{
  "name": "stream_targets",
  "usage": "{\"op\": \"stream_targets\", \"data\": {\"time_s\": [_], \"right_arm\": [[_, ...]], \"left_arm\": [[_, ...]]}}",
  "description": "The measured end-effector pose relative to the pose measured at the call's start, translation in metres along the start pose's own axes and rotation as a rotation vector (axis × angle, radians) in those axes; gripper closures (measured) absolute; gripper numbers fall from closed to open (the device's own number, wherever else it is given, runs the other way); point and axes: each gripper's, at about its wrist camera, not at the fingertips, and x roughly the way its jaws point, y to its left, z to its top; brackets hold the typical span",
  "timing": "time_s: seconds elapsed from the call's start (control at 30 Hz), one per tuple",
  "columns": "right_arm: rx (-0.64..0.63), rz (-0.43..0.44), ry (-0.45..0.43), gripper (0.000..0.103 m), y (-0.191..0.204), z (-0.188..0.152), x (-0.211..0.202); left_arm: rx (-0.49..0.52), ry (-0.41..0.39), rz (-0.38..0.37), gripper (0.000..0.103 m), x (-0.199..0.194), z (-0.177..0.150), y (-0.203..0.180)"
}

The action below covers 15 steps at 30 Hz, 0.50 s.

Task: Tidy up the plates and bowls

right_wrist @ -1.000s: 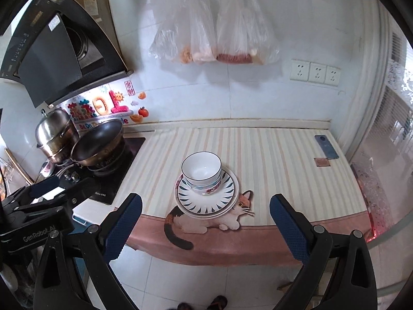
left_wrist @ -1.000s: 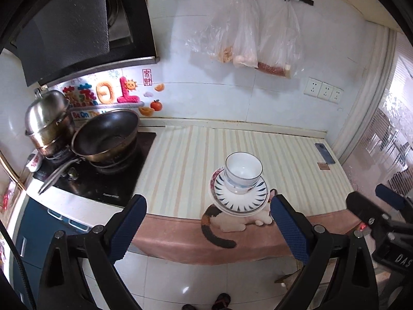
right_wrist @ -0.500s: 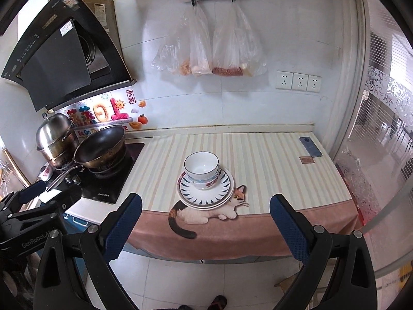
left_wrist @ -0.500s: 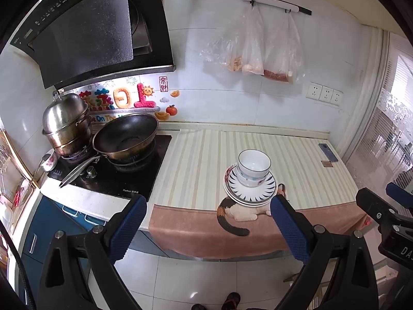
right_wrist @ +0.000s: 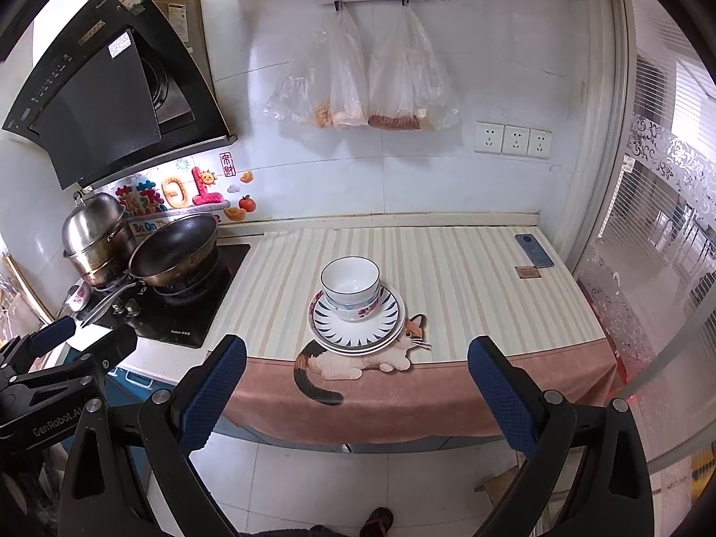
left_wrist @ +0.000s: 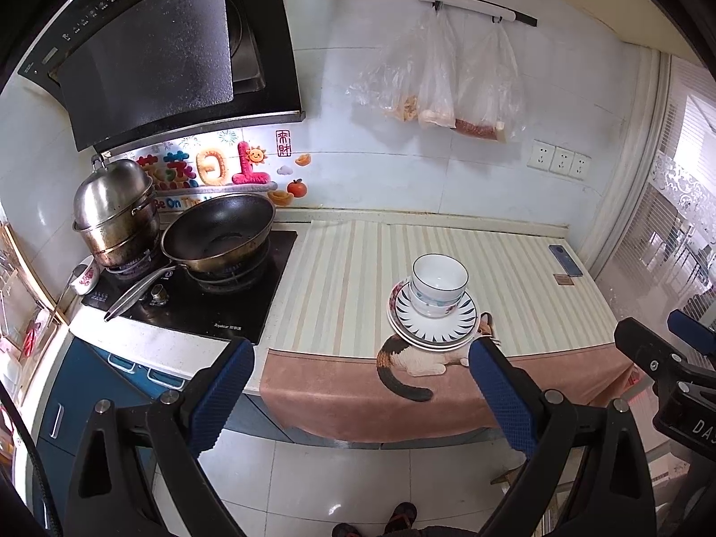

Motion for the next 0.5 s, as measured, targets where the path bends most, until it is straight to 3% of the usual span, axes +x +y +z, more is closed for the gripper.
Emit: {"op": "stream_targets", "data": {"time_s": [0.5], "right_arm": [[0.001, 0.005, -0.001, 0.002, -0.0042, 0.0021, -0.0020]], "left_arm": [[0.018, -0.011, -0.010, 0.005, -0.0051, -0.0002, -0.0017]]}}
